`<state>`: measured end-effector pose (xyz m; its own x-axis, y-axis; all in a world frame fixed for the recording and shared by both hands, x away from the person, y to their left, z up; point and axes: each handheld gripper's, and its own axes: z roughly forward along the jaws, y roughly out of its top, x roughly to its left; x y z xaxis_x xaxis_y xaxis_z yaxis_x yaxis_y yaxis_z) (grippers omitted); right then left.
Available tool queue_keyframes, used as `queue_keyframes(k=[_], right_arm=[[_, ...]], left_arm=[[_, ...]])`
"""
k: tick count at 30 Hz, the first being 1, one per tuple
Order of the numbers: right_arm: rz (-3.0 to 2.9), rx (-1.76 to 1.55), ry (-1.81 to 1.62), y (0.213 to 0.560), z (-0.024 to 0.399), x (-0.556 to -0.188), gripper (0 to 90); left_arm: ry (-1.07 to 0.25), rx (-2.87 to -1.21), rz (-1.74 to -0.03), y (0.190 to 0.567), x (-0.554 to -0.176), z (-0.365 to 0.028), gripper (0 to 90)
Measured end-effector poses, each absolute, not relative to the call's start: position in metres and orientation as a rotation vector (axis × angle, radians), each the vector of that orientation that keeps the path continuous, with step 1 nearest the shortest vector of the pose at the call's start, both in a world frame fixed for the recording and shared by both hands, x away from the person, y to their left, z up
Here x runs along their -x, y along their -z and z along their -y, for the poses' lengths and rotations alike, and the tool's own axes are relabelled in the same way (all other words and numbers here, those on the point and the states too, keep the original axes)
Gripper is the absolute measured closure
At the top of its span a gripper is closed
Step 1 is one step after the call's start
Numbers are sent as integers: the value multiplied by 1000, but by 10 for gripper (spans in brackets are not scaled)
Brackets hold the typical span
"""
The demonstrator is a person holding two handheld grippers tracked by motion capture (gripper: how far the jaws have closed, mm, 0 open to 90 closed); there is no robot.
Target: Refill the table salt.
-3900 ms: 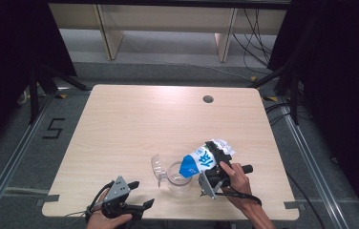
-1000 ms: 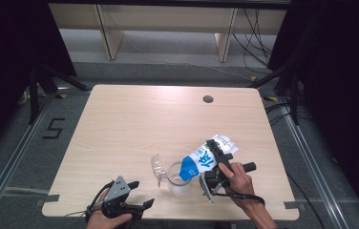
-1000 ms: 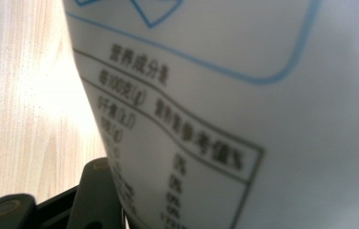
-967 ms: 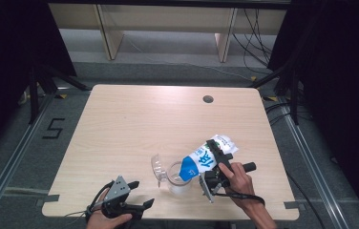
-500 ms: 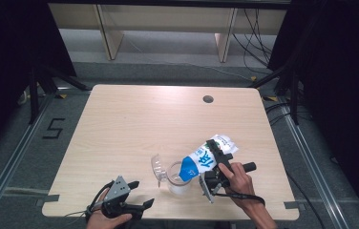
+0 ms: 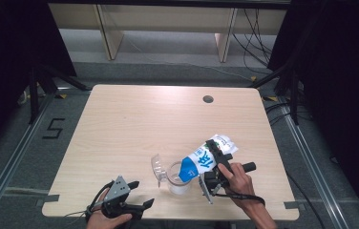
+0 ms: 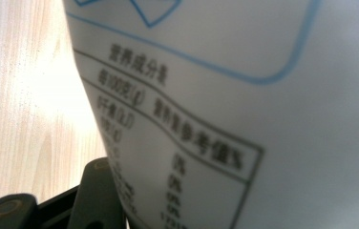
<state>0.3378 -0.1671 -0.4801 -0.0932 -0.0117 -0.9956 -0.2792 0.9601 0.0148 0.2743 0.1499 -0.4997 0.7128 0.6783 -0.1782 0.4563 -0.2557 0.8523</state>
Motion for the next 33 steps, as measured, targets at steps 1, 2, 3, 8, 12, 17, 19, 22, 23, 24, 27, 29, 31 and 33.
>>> queue_keyframes(k=[1,2,3,8,12,17,19,22,23,24,27,29,31,33], right_arm=[[-1653,224,-227,480,167,-338,489],[-1644,262,-201,477,166,-338,490],[-1627,295,-173,475,165,-338,491],[-1648,234,-212,480,167,-337,491],[-1644,254,-198,479,166,-337,492],[-1642,264,-194,478,166,-337,494],[-1644,261,-197,478,166,-337,494],[-1643,256,-190,479,165,-336,495],[-1633,282,-197,478,165,-337,496],[-1621,313,-186,476,164,-338,496],[-1636,272,-202,479,165,-337,498],[-1630,291,-188,478,164,-337,500],[-1637,277,-194,479,164,-336,501],[-1633,293,-190,478,164,-337,501]], left_arm=[[-274,-1904,-878,500,-274,-150,180],[-269,-1903,-874,500,-275,-150,180],[-268,-1899,-877,500,-275,-150,179],[-267,-1899,-876,500,-275,-150,180],[-274,-1901,-881,500,-274,-150,180],[-269,-1903,-873,500,-275,-150,179],[-266,-1903,-874,500,-275,-150,180],[-267,-1898,-875,500,-275,-150,179],[-270,-1901,-878,500,-275,-150,179],[-268,-1899,-878,500,-274,-149,180],[-272,-1903,-878,500,-274,-150,179],[-273,-1900,-881,500,-274,-150,179],[-274,-1903,-881,500,-274,-150,179],[-275,-1901,-879,500,-274,-150,180]])
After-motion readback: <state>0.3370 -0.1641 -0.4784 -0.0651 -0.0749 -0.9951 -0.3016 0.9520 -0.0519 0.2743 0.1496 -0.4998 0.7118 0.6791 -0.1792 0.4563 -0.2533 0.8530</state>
